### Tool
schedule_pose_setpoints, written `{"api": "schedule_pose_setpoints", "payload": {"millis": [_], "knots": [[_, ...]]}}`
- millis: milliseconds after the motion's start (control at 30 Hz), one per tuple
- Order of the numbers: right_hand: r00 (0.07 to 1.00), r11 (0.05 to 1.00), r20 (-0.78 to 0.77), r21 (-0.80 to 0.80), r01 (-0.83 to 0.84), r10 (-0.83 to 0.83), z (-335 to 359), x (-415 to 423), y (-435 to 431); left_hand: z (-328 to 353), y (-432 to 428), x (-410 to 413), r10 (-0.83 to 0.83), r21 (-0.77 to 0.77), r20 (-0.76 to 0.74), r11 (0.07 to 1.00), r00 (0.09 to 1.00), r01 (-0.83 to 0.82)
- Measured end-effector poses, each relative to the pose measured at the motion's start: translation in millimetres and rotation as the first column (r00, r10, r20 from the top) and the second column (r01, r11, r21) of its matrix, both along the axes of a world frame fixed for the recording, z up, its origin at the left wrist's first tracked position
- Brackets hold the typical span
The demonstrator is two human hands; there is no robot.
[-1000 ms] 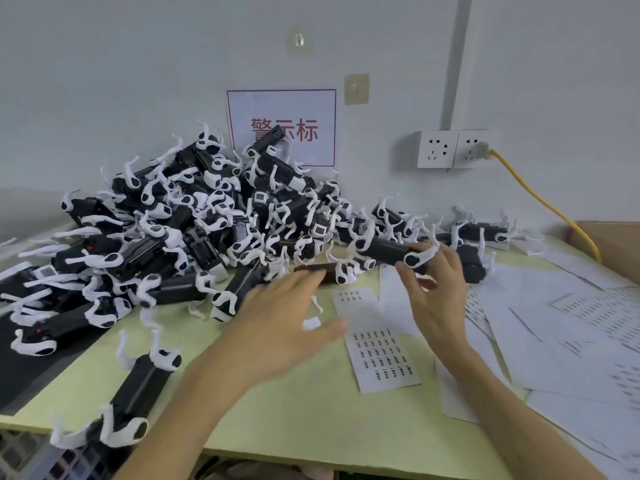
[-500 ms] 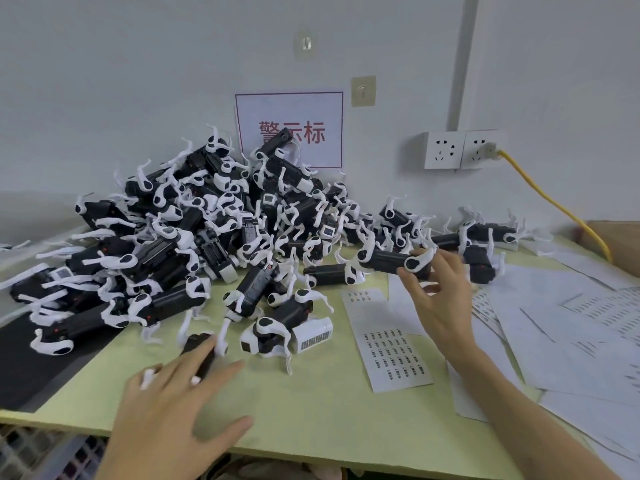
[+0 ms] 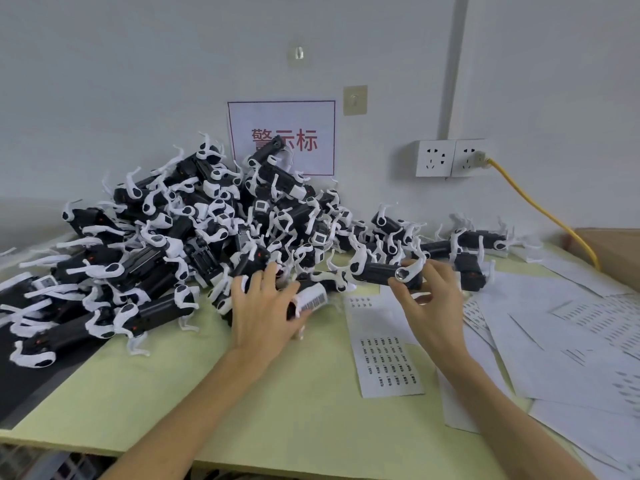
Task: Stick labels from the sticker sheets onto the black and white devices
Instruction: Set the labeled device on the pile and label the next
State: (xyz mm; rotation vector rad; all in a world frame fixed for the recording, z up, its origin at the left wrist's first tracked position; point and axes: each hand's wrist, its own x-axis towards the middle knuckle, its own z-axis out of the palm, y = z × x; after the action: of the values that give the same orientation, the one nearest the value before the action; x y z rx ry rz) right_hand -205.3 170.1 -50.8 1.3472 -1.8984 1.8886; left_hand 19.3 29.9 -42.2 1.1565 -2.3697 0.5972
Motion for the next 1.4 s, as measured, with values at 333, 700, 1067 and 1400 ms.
{"api": "schedule_pose_setpoints", "payload": {"millis": [333, 700, 1067, 1400], "knots": [[1.0, 1.0, -0.003, 0.022, -0.001, 0.001, 0, 0, -1, 8, -25, 7, 0.115, 0.24, 0.046, 0.963, 0.992, -0.123], [0.965, 0.994, 0.237, 0.004, -0.113, 0.108, 8, 0, 2, 19, 45, 11, -0.376, 0.485, -0.642, 0.475, 0.668, 0.734], [0.756, 0.899, 0.547, 0.012, -0.438, 0.361, 13, 4, 3, -6, 48, -65, -0.061, 0.584, -0.8, 0.149, 0.597, 0.798], [0.802, 0.772, 0.575, 0.433, -0.466, 0.162, 11, 8, 2, -13, 46, -60, 0.065, 0.57, -0.817, 0.233, 0.572, 0.788]]}}
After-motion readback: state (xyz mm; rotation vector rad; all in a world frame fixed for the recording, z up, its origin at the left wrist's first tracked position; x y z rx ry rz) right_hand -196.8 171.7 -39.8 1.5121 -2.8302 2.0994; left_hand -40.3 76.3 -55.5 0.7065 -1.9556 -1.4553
